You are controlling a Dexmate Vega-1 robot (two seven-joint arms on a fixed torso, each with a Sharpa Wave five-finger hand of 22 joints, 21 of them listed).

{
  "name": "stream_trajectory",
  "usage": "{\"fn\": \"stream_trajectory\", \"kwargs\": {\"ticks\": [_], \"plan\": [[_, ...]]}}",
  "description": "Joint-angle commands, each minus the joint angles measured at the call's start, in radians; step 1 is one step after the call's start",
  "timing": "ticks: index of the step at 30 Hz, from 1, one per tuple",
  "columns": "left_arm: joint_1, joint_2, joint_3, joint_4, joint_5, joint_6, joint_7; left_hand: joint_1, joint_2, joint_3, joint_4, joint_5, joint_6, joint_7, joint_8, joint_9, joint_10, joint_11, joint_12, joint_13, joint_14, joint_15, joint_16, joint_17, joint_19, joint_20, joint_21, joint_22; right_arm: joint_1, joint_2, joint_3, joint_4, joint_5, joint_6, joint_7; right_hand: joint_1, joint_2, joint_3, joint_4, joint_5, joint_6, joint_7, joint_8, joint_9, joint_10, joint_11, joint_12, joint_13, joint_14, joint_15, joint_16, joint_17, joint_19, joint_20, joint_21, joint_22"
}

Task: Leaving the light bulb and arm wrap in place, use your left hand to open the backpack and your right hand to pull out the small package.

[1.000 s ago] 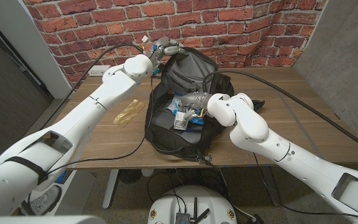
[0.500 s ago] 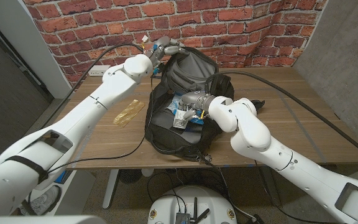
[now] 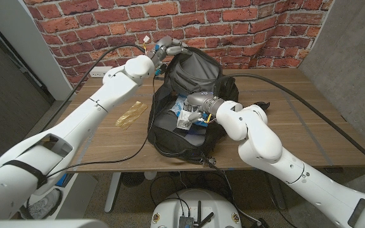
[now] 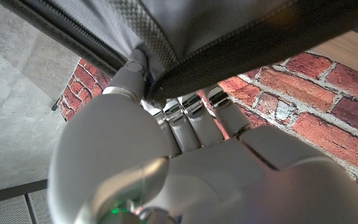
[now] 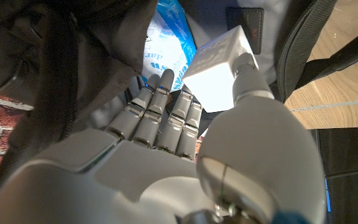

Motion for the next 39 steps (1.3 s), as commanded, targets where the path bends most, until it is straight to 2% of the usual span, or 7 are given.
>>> {"fn": "stream_trajectory", "kwargs": {"ticks": [1,14,24,32,39], "plan": [[0.01,0.003,-0.008,-0.013,0.0,0.009,0.016,0.0,0.007,0.054,0.043,0.006,0.006,0.005,0.005,0.002,0.016,-0.003,0.006,0.004,0.01,0.0,-0.002,0.005,0.011,-0.108,-0.006,0.002,-0.075,-0.005,0.046,-0.054,-0.02,-0.01,-0.022,0.058,0.071,0.007,0.002,0.005,0.043,-0.033,0.004,0.003,0.114,-0.101,0.006,0.003,0.009,-0.175,0.002,0.003,0.008,-0.107,0.003,0.001],[0.02,0.011,-0.014,-0.031,0.002,0.023,0.029,0.0,0.007,0.055,0.043,0.006,0.007,0.005,0.006,0.003,0.017,-0.005,0.006,0.004,0.011,0.0,-0.002,0.005,0.011,-0.108,-0.007,0.002,-0.146,0.001,0.079,-0.085,-0.031,-0.014,-0.069,0.055,0.074,0.005,0.007,0.005,0.044,-0.032,0.004,0.003,0.117,-0.1,0.006,0.006,0.018,-0.173,0.0,0.002,0.011,-0.108,0.003,0.002],[0.012,0.009,-0.014,-0.009,-0.003,0.002,0.015,0.0,0.008,0.055,0.043,0.006,0.006,0.006,0.005,0.003,0.016,-0.006,0.006,0.004,0.011,0.0,-0.001,0.005,0.01,-0.108,-0.007,0.002,-0.193,0.02,0.091,-0.102,-0.046,-0.029,-0.103,0.051,0.082,0.004,0.012,0.006,0.048,-0.031,0.005,0.003,0.123,-0.099,0.007,0.01,0.033,-0.173,0.004,0.004,0.015,-0.107,0.004,0.002],[0.004,0.004,-0.013,0.01,-0.009,-0.011,0.004,-0.001,0.008,0.056,0.043,0.006,0.006,0.007,0.005,0.002,0.013,-0.004,0.005,0.004,0.012,0.0,-0.001,0.005,0.01,-0.108,-0.007,0.002,-0.256,0.027,0.138,-0.145,0.019,-0.054,-0.157,0.047,0.084,0.002,0.015,0.006,0.052,-0.03,0.006,0.003,0.124,-0.099,0.007,0.012,0.04,-0.171,0.005,0.004,0.015,-0.105,0.003,0.002],[0.004,0.004,-0.012,0.006,-0.011,-0.003,0.005,-0.001,0.007,0.056,0.043,0.006,0.006,0.006,0.005,0.003,0.012,-0.005,0.005,0.004,0.011,0.0,-0.001,0.005,0.01,-0.108,-0.008,0.002,-0.294,0.023,0.138,-0.187,-0.013,-0.089,-0.163,0.046,0.085,0.002,0.015,0.007,0.053,-0.028,0.006,0.003,0.12,-0.098,0.005,0.015,0.041,-0.173,0.001,0.003,0.022,-0.106,0.005,0.003]]}}
